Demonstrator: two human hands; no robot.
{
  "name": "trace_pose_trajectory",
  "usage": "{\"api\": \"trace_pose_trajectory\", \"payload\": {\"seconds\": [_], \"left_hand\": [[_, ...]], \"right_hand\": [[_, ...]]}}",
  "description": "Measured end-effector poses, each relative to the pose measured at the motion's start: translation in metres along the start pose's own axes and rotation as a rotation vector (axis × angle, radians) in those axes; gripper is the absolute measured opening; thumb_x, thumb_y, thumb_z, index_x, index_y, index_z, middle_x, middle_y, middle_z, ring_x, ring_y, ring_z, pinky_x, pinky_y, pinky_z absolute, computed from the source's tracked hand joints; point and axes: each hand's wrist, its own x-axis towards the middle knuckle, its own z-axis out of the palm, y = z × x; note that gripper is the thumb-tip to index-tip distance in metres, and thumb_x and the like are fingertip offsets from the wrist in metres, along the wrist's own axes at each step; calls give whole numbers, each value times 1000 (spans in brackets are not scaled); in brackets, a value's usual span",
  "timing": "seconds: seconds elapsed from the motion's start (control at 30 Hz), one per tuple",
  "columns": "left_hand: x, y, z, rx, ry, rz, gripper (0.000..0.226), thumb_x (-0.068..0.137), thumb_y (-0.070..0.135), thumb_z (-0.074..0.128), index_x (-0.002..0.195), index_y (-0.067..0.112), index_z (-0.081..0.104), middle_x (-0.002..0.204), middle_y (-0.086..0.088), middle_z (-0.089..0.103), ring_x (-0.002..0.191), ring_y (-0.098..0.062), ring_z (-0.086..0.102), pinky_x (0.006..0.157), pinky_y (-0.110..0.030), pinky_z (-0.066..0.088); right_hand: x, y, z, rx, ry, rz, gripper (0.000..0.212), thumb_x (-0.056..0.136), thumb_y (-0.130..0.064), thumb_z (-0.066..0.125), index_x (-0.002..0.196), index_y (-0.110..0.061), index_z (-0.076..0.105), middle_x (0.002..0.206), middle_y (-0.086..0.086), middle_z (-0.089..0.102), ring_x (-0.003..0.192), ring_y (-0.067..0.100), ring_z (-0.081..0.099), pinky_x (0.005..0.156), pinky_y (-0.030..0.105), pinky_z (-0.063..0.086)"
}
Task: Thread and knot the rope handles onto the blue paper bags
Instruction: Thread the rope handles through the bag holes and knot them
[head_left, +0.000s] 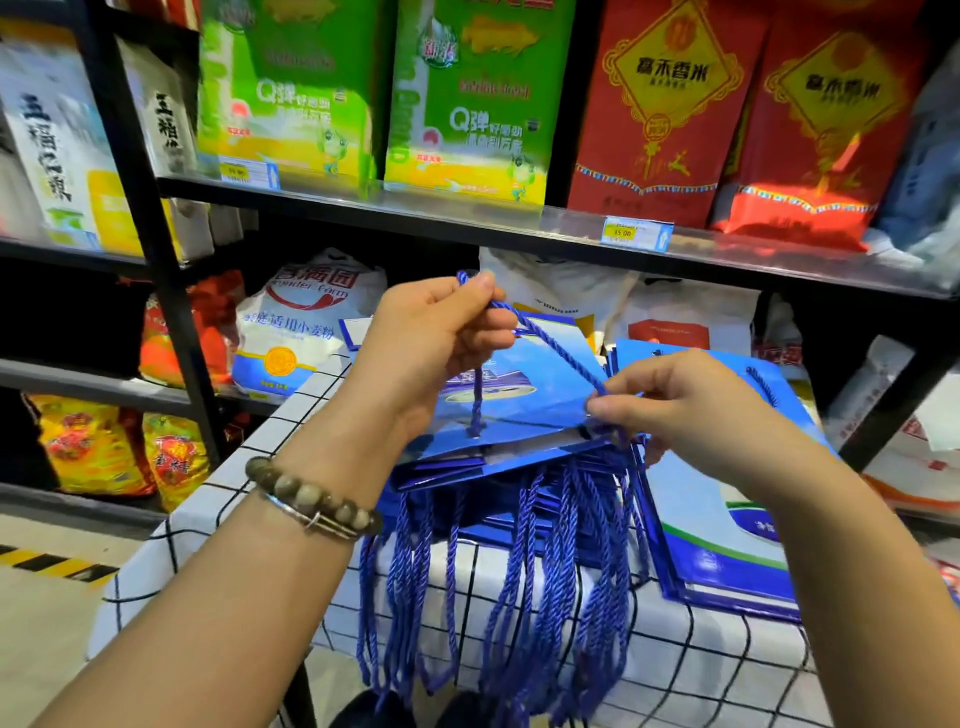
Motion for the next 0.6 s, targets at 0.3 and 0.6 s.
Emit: {"api": "trace_pose_trajectory", "payload": {"seconds": [0.3,0.6], "left_hand": [[4,-17,-2,846,82,172,28,87,25,53,71,7,66,66,-4,69,62,-20,66,69,-34,54],[-22,-54,34,1621,-219,520,20,93,32,46,102,20,58,106,-4,61,101,-28,57,64,-31,31]], "right_hand": [[16,6,-16,312,102,99,14,88,-4,54,75,-8,55,50,4,64,36,11,55,37,17,43],[37,23,-5,481,167,189,5,82,7,59,83,2,59,63,7,66,48,8,63,50,15,52]]}}
